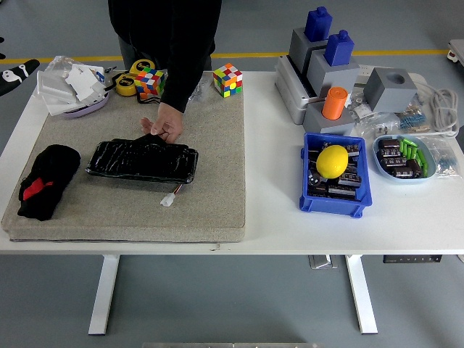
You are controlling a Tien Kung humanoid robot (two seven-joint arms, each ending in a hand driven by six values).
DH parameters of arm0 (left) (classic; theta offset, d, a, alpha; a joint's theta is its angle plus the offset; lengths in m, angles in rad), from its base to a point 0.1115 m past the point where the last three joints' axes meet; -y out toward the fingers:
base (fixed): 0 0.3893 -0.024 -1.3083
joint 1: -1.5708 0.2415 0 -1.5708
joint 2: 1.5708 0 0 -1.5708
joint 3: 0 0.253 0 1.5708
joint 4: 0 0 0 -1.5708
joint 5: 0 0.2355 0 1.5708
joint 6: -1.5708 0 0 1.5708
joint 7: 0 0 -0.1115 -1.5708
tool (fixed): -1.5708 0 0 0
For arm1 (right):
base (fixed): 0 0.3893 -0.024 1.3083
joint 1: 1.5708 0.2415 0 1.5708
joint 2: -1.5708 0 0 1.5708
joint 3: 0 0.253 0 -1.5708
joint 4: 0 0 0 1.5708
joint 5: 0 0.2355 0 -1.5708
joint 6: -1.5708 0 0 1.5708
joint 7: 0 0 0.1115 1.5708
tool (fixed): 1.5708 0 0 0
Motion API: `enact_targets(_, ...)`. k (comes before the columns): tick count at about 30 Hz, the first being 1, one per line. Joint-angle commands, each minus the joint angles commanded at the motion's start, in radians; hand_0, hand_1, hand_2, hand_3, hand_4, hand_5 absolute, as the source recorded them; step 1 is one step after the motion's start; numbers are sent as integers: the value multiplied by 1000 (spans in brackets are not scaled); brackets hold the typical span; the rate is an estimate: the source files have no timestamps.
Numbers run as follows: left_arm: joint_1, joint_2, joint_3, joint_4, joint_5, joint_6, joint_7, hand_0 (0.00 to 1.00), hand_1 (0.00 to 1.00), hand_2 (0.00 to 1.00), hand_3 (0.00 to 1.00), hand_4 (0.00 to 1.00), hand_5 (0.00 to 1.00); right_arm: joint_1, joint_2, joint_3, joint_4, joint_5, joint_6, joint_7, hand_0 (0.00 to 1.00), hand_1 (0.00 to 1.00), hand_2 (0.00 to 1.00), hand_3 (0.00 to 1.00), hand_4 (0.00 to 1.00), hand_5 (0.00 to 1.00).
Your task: Pick the rag up,wipe the panel,place it on the desk
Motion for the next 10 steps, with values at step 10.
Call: enact_targets(10,5,14,2,-35,-33,7,-9,377,579,650,755,998,711,-3,3,-1,-1,1,2,-1,714,615,672,603,998,578)
